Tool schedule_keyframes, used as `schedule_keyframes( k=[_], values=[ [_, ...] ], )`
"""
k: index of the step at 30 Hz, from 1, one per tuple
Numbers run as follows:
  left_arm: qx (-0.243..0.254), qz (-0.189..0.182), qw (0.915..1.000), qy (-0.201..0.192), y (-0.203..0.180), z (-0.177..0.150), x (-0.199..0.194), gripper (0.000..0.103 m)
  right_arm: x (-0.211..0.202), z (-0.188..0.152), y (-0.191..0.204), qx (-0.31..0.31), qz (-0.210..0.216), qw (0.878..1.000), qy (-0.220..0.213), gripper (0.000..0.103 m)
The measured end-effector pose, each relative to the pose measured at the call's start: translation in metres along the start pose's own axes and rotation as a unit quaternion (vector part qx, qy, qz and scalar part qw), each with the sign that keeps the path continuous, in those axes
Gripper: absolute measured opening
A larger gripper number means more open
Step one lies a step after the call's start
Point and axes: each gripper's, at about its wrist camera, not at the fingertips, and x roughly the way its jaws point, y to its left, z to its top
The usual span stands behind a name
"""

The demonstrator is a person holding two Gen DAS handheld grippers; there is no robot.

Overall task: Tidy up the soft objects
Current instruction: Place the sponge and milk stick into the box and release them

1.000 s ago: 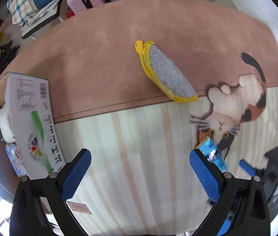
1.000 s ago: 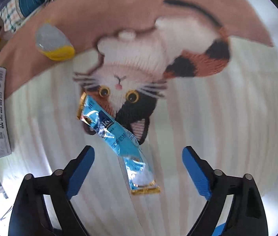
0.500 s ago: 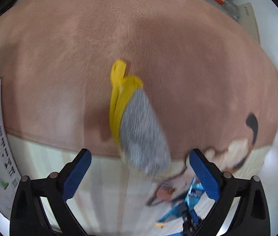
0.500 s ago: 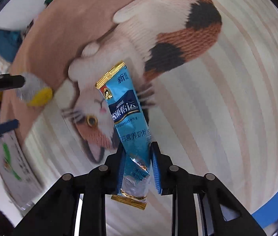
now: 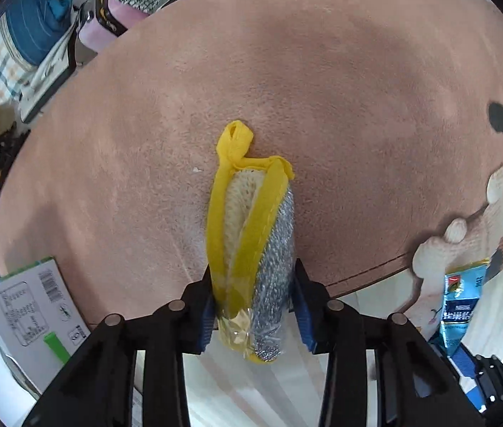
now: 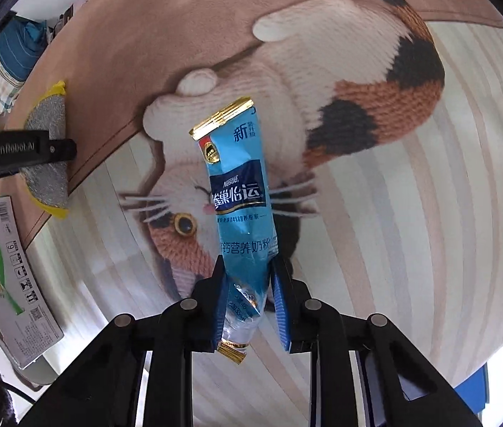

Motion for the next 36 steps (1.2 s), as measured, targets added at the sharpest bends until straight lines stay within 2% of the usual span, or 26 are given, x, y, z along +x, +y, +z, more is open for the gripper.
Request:
schedule_keyframes(
  k=[2, 4, 6, 10, 14, 16, 20, 23, 28, 32, 36],
  values=[
    [-0.01, -0.02, 0.9997, 0.0, 0.017, 0.005, -0.005, 0.033, 0.002, 0.001, 0.0, 0.004, -0.005, 1.0, 0.001, 0.028],
    [-0.014, -0.018, 0.9997, -0.012, 0.023, -0.001, -0.006, 0.031, 0.003, 0.003, 0.009, -0.006, -0.021, 1.0, -0.003, 0.028],
    [-0.016, -0.014, 0.9994, -0.026, 0.042, -0.02, -0.005, 0.03, 0.004, 0.003, 0.018, -0.02, -0.039, 0.999, -0.005, 0.027],
    [-0.039, -0.049, 0.9966, -0.054, 0.063, -0.063, -0.026, 0.03, 0.001, -0.001, 0.032, -0.034, -0.031, 0.999, -0.004, 0.021],
    [-0.047, -0.092, 0.9889, -0.106, 0.099, -0.118, -0.081, 0.03, -0.024, -0.022, 0.065, -0.064, -0.008, 0.998, -0.027, 0.019],
    [-0.053, -0.104, 0.9841, -0.134, 0.125, -0.148, -0.108, 0.03, -0.042, -0.038, 0.089, -0.083, 0.016, 0.996, -0.037, 0.019],
    [-0.076, -0.122, 0.9749, -0.17, 0.18, -0.184, -0.155, 0.03, -0.08, -0.071, 0.142, -0.132, 0.042, 0.989, -0.06, 0.019],
    [-0.094, -0.119, 0.9701, -0.189, 0.224, -0.213, -0.177, 0.03, -0.107, -0.1, 0.192, -0.169, 0.059, 0.981, -0.076, 0.019],
    [-0.133, -0.096, 0.9663, -0.199, 0.297, -0.254, -0.179, 0.03, -0.143, -0.14, 0.268, -0.22, 0.078, 0.968, -0.096, 0.019],
    [-0.17, -0.061, 0.9675, -0.177, 0.364, -0.278, -0.154, 0.03, -0.144, -0.169, 0.327, -0.24, 0.068, 0.963, -0.106, 0.019],
    [-0.19, -0.037, 0.9707, -0.142, 0.41, -0.288, -0.117, 0.03, -0.128, -0.182, 0.384, -0.251, 0.04, 0.961, -0.109, 0.019]
  ],
)
